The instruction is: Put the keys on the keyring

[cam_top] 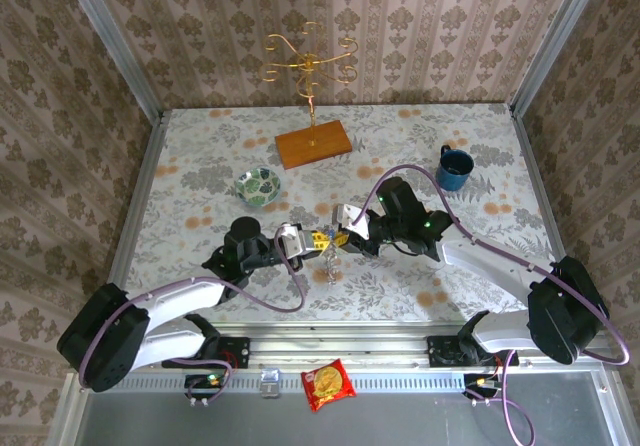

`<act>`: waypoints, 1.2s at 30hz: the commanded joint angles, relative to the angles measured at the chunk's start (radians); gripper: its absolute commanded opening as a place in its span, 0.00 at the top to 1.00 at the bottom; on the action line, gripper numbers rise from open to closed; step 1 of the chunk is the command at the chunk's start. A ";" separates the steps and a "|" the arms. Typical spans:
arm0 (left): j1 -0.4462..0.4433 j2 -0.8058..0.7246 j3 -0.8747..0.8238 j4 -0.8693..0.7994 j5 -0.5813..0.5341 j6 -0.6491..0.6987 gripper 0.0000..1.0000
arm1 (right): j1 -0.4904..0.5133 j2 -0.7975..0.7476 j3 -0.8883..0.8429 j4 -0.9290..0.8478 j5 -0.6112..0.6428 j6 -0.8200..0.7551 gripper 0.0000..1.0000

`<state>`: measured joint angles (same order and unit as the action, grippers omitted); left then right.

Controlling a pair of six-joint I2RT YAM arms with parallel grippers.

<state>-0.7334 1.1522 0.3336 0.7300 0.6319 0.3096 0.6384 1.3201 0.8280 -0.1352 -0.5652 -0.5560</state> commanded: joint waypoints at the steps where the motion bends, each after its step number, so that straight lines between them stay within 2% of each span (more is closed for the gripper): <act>1: -0.006 0.004 -0.013 0.105 0.018 -0.048 1.00 | 0.002 -0.002 -0.011 0.037 -0.050 0.013 0.81; 9: -0.006 0.023 -0.021 0.159 0.018 -0.079 1.00 | 0.002 -0.004 -0.016 0.062 -0.056 0.019 0.79; 14: -0.006 0.031 -0.024 0.174 0.003 -0.088 1.00 | 0.003 -0.006 -0.013 0.074 -0.063 0.022 1.00; 15: -0.006 0.031 -0.023 0.165 -0.020 -0.085 1.00 | 0.003 -0.009 -0.013 0.075 -0.063 0.021 1.00; 17: -0.006 0.028 -0.010 0.103 -0.049 -0.065 0.98 | 0.002 -0.017 -0.014 0.072 -0.059 0.012 1.00; 19: -0.006 0.021 0.005 0.041 -0.065 -0.035 0.90 | 0.003 -0.019 0.002 0.040 -0.053 -0.009 1.00; 22: -0.008 0.001 0.025 -0.037 -0.081 0.005 0.85 | 0.004 -0.019 0.034 -0.030 -0.038 -0.045 1.00; 29: -0.007 -0.028 0.084 -0.215 -0.091 0.101 0.85 | 0.041 0.014 0.133 -0.186 0.019 -0.143 1.00; 36: -0.006 -0.037 0.102 -0.259 -0.083 0.128 0.86 | 0.076 0.046 0.205 -0.236 0.046 -0.180 1.00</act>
<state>-0.7391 1.1313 0.4068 0.5179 0.5526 0.3992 0.6941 1.3582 0.9852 -0.3367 -0.5064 -0.6979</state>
